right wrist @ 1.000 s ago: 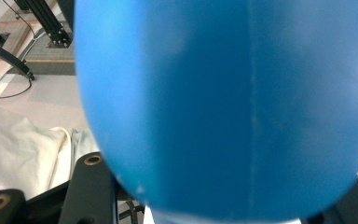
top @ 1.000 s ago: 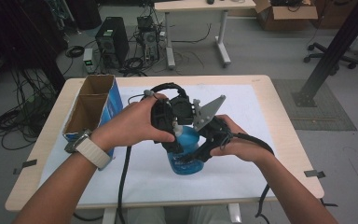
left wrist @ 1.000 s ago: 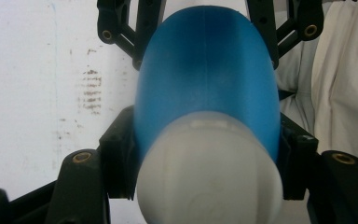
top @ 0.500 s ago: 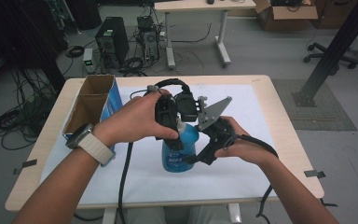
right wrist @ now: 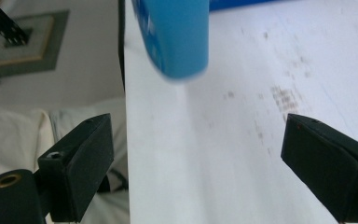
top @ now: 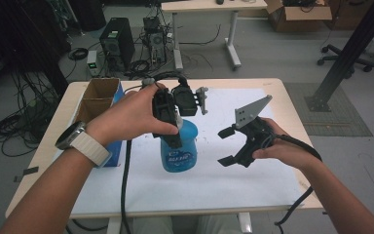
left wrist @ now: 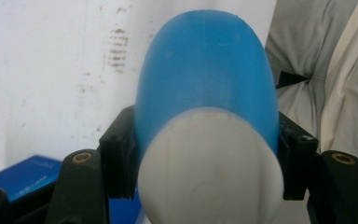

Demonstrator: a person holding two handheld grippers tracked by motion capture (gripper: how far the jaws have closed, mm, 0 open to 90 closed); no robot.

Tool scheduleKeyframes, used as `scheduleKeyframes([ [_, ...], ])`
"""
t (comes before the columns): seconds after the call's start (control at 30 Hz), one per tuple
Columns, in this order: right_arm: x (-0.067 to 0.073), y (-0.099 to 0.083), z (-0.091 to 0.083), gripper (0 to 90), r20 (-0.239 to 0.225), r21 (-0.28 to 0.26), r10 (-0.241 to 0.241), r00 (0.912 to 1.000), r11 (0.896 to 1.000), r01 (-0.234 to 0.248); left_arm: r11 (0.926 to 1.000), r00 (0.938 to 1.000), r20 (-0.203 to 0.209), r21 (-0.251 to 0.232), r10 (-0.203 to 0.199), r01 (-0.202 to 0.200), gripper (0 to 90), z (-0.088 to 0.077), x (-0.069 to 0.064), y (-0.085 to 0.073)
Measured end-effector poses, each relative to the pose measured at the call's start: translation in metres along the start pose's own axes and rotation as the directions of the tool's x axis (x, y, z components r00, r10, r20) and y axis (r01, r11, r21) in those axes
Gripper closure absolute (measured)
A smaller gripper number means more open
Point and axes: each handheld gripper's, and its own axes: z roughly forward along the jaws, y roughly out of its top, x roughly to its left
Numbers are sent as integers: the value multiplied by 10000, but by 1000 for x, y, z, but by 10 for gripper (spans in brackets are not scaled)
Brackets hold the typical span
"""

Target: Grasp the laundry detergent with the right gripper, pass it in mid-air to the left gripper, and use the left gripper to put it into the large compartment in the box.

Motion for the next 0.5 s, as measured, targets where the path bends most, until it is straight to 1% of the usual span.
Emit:
scheduleKeyframes([
  [0.03,0,-1,-2,91,39,142,40,10000,9999,-40,9998,9998,-47,60,-169,170,381,-3,2,0],
  [0.1,1,-5,-7,83,-98,301,146,9998,9994,-143,9984,9985,-202,246,-501,506,380,-8,5,-1],
  [0.13,1,-6,-10,76,-69,395,104,9999,9992,-102,9967,9967,-276,275,-760,768,380,-11,8,-2],
  [0.2,2,-9,-16,54,158,594,56,9999,9982,-65,9906,9902,-422,271,-1331,1343,380,-15,13,-4],
  [0.23,2,-10,-19,48,226,648,100,9997,9978,-114,9875,9871,-504,351,-1520,1538,380,-17,16,-5],
  [0.27,2,-11,-22,46,288,685,122,9995,9976,-141,9821,9814,-564,341,-1833,1854,380,-19,18,-7],
  [0.33,1,-15,-28,40,374,860,206,9991,9960,-238,9741,9734,-647,407,-2197,2226,380,-23,24,-10],
  [0.37,1,-16,-31,38,429,928,288,9987,9951,-327,9681,9676,-647,420,-2441,2470,380,-25,27,-12],
  [0.43,-1,-20,-38,37,442,799,508,9977,9953,-542,9524,9520,-596,365,-3002,3026,379,-29,34,-15],
  [0.47,-2,-21,-42,39,420,651,577,9974,9961,-604,9416,9415,-572,390,-3321,3345,380,-31,38,-17],
  [0.5,-3,-23,-47,42,423,612,683,9968,9956,-708,9341,9338,-585,360,-3529,3552,380,-33,40,-19],
])
